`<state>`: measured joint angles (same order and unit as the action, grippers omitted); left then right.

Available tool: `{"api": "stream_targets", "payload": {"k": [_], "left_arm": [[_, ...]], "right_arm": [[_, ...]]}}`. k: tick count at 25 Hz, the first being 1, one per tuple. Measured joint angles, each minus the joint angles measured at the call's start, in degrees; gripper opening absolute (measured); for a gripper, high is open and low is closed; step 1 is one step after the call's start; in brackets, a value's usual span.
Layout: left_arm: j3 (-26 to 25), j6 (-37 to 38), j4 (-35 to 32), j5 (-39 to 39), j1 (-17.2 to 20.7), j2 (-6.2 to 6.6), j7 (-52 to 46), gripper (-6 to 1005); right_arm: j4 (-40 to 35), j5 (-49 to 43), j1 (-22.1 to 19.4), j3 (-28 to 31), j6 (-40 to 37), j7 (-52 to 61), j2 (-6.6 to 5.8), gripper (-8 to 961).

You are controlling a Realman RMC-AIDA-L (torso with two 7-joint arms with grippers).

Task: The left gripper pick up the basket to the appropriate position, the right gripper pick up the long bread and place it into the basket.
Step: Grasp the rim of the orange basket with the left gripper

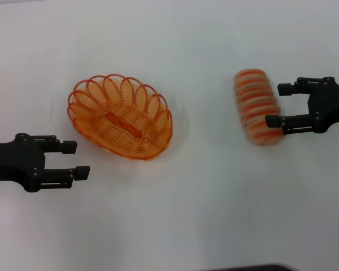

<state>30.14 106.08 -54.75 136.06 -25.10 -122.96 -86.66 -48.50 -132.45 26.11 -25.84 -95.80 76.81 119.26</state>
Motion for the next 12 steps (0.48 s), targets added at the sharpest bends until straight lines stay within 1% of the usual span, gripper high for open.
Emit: {"api": "stream_targets", "payload": {"k": [9, 12], "left_arm": [[-0.1, -0.2, 0.0, 0.0, 0.0, 0.00, 0.0, 702], [-2.1, -0.2, 0.0, 0.0, -0.5, 0.00, -0.8, 701]], "right_arm": [[0.0, 0.0, 0.0, -0.1, 0.0, 0.0, 0.00, 897], [0.0, 0.0, 0.0, -0.1, 0.0, 0.0, 0.00, 897]]}}
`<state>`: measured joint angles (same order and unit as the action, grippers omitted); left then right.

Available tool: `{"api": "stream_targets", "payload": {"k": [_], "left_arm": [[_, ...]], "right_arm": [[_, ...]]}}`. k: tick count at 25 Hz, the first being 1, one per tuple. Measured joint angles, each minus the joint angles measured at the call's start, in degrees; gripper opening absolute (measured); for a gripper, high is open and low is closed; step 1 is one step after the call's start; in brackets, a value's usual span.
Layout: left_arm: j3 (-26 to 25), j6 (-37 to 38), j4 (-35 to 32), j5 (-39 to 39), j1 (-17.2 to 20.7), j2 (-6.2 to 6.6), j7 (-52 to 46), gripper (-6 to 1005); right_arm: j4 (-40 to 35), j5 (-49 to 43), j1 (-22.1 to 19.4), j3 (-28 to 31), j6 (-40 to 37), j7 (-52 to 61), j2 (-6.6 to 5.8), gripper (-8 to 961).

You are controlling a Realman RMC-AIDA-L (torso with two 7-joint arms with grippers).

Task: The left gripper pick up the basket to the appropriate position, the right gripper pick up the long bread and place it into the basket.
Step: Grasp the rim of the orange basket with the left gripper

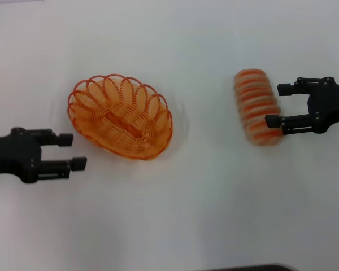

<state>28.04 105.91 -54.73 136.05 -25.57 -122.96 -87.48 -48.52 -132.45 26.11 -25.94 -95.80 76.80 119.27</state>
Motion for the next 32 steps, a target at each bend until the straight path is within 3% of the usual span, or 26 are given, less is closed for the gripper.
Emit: {"api": "stream_targets", "payload": {"k": [5, 9, 17, 23, 28, 32], "left_arm": [[-7.8, 0.4, 1.5, -0.5, -1.9, 0.14, -2.7, 700], [-12.0, -2.2, 4.1, -1.6, -3.7, 1.01, -10.1, 700], [-13.3, -7.8, 7.2, -4.9, -6.7, 2.48, -26.2, 641], [-10.9, -11.7, 7.1, -4.8, -9.3, 4.27, -34.9, 628], [-1.9, -14.9, 5.4, -2.2, -11.6, 6.33, -39.8, 624], [2.7, -15.4, 3.0, 3.5, -14.3, 6.72, -42.1, 621]], "right_arm": [[0.0, 0.0, 0.1, 0.0, -0.1, 0.0, 0.00, 897], [0.0, 0.0, 0.1, 0.0, -0.3, 0.0, 0.00, 897], [-0.1, 0.0, 0.2, 0.0, -0.6, 0.0, 0.00, 897], [-0.4, 0.0, 0.2, -0.1, -1.3, 0.0, 0.00, 897], [-0.5, 0.0, 0.3, -0.2, -2.0, 0.0, -0.15, 897], [-0.5, 0.0, 0.4, -0.2, -2.0, 0.0, -0.18, 897]]}}
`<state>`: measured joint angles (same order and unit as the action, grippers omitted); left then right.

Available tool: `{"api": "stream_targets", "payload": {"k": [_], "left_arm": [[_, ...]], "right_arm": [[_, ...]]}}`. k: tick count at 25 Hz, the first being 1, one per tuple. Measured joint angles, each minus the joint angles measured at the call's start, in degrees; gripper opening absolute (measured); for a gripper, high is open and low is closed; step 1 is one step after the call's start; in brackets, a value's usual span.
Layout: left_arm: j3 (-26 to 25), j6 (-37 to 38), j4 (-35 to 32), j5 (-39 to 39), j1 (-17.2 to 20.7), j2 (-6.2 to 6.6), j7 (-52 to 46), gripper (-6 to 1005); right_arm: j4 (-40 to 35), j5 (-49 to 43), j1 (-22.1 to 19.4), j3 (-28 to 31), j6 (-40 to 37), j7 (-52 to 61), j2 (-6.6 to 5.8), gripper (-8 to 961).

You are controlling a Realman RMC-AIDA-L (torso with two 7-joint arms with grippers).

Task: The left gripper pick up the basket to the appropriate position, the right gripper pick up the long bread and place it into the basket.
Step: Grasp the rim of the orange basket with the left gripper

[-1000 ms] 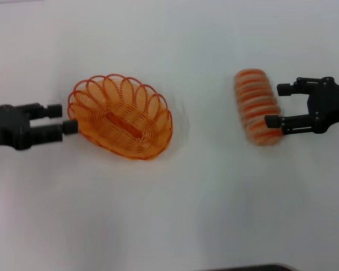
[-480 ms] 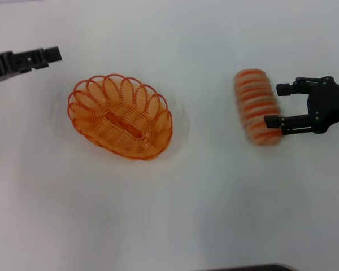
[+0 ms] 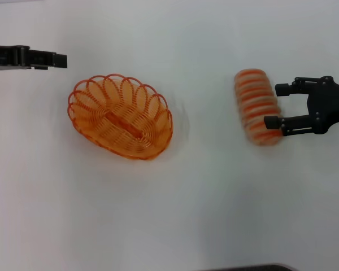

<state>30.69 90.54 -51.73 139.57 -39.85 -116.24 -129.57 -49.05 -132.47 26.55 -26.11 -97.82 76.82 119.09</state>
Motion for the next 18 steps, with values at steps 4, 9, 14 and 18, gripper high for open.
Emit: {"api": "stream_targets", "payload": {"k": [4, 9, 14, 18], "left_arm": [[5.9, -0.4, -2.7, 4.8, -2.6, -0.32, -1.5, 618], [12.7, -1.8, -4.8, 7.9, -4.5, -1.58, -2.2, 614], [18.8, -5.0, -5.0, 14.1, -6.5, -3.51, -3.0, 610], [21.7, -7.6, -5.1, 17.9, -7.2, -4.99, -4.8, 607]], "right_arm": [[0.0, 0.0, 0.2, 0.0, -0.1, 0.0, -0.07, 897], [0.0, 0.0, 0.4, 0.0, -0.1, 0.1, -0.11, 897], [0.0, 0.0, 0.6, 0.0, -0.1, 0.2, -0.19, 897], [0.0, 0.0, 0.8, 0.0, -0.1, 0.2, -0.15, 897]]}}
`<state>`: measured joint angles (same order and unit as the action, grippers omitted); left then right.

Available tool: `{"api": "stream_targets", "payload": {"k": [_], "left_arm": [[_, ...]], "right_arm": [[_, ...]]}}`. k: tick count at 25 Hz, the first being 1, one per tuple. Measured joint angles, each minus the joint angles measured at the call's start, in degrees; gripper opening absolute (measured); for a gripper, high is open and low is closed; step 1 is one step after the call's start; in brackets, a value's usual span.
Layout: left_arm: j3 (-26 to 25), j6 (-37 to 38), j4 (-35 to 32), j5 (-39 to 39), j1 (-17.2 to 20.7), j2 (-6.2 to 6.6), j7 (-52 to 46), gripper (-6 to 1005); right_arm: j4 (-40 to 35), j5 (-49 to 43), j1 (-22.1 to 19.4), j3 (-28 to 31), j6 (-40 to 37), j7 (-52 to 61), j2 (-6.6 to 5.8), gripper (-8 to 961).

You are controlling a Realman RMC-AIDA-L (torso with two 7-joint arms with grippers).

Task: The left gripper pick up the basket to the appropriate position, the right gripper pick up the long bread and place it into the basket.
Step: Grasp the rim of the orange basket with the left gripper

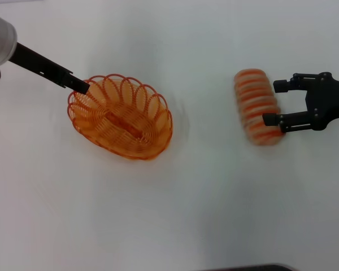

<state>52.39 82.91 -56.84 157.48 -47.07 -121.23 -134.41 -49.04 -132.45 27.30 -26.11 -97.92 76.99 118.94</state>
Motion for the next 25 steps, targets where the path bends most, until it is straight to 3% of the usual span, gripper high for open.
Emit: {"api": "stream_targets", "payload": {"k": [10, 25], "left_arm": [[3.7, -3.3, 1.6, 3.6, -0.1, -2.41, -0.4, 599], [5.0, -6.2, 3.8, 3.8, -0.2, -2.60, -0.5, 588]], "right_arm": [[0.0, 0.0, 0.6, 0.0, 0.1, 0.1, 0.14, 897], [0.0, 0.0, 0.6, 0.0, 0.4, 0.1, 0.15, 898]]}}
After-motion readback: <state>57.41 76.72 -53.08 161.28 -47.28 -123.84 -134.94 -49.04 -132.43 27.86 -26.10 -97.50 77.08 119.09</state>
